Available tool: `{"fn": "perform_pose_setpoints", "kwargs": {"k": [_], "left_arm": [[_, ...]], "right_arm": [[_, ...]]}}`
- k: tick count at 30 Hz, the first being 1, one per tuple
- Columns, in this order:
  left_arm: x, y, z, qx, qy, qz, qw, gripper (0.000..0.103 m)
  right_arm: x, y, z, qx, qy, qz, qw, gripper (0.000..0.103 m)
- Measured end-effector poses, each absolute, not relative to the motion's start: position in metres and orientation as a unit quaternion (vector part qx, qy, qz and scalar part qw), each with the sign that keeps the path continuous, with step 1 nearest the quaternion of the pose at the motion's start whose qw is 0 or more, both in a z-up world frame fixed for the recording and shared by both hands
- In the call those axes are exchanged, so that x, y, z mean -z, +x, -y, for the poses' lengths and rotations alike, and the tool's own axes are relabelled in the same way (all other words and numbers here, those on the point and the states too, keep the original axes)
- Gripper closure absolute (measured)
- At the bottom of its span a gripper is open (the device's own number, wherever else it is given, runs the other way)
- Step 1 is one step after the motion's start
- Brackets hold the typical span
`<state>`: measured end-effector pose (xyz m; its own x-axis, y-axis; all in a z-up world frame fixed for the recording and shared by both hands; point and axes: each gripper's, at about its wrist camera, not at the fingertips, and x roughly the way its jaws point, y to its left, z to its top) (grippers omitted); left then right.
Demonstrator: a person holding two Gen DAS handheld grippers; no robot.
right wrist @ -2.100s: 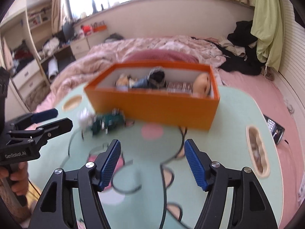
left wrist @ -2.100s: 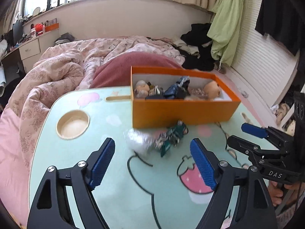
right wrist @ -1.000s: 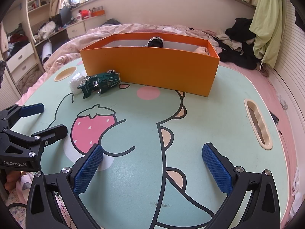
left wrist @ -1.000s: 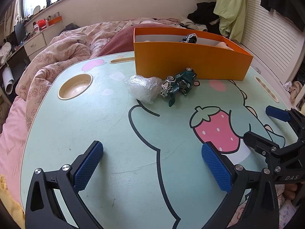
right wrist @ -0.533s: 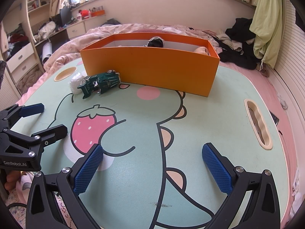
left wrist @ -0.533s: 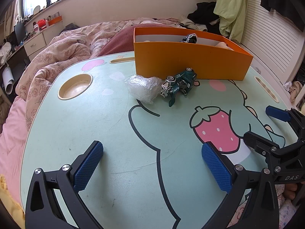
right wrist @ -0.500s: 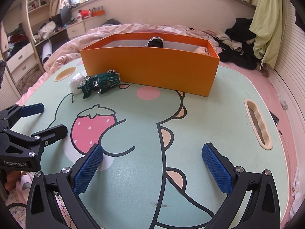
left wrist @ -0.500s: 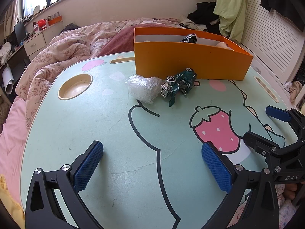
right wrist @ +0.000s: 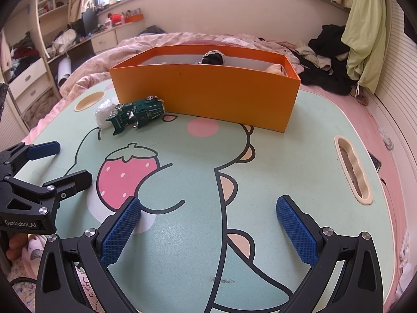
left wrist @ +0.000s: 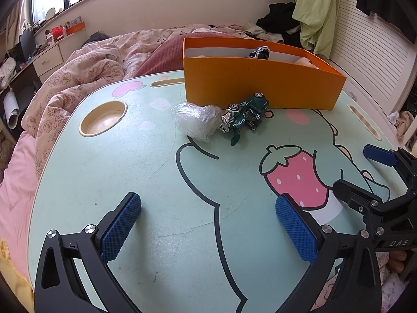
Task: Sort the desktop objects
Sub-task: 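Close the right gripper on the green toy car, then grasp the clear plastic bag with the left gripper while the right gripper holds the car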
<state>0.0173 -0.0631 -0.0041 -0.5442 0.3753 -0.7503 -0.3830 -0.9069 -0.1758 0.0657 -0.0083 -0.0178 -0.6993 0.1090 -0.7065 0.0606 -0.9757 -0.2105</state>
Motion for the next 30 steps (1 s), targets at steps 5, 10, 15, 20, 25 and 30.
{"fn": "perform_pose_setpoints", "kwargs": {"k": [5, 10, 15, 20, 25, 30], "left_arm": [[0.004, 0.017, 0.064, -0.879, -0.425, -0.004, 0.216, 0.000], [0.005, 0.018, 0.066, -0.880, -0.424, -0.003, 0.213, 0.000], [0.006, 0.017, 0.068, -0.881, -0.424, -0.001, 0.210, 0.000], [0.006, 0.017, 0.069, -0.882, -0.423, 0.002, 0.207, 0.000], [0.007, 0.017, 0.068, -0.883, -0.422, 0.002, 0.206, 0.000], [0.007, 0.017, 0.068, -0.883, -0.422, 0.002, 0.206, 0.000]], "right_arm": [[0.010, 0.066, 0.013, -0.921, -0.375, 0.104, 0.006, 0.001], [-0.022, 0.040, 0.034, -0.932, -0.356, 0.069, -0.030, 0.001], [-0.015, -0.021, 0.051, -0.912, -0.409, 0.001, -0.037, 0.014], [-0.001, -0.050, 0.059, -0.903, -0.428, -0.040, -0.012, 0.024], [0.006, -0.043, 0.059, -0.895, -0.445, -0.016, -0.018, 0.064], [0.005, -0.015, 0.034, -0.894, -0.447, -0.004, -0.028, 0.078]]}}
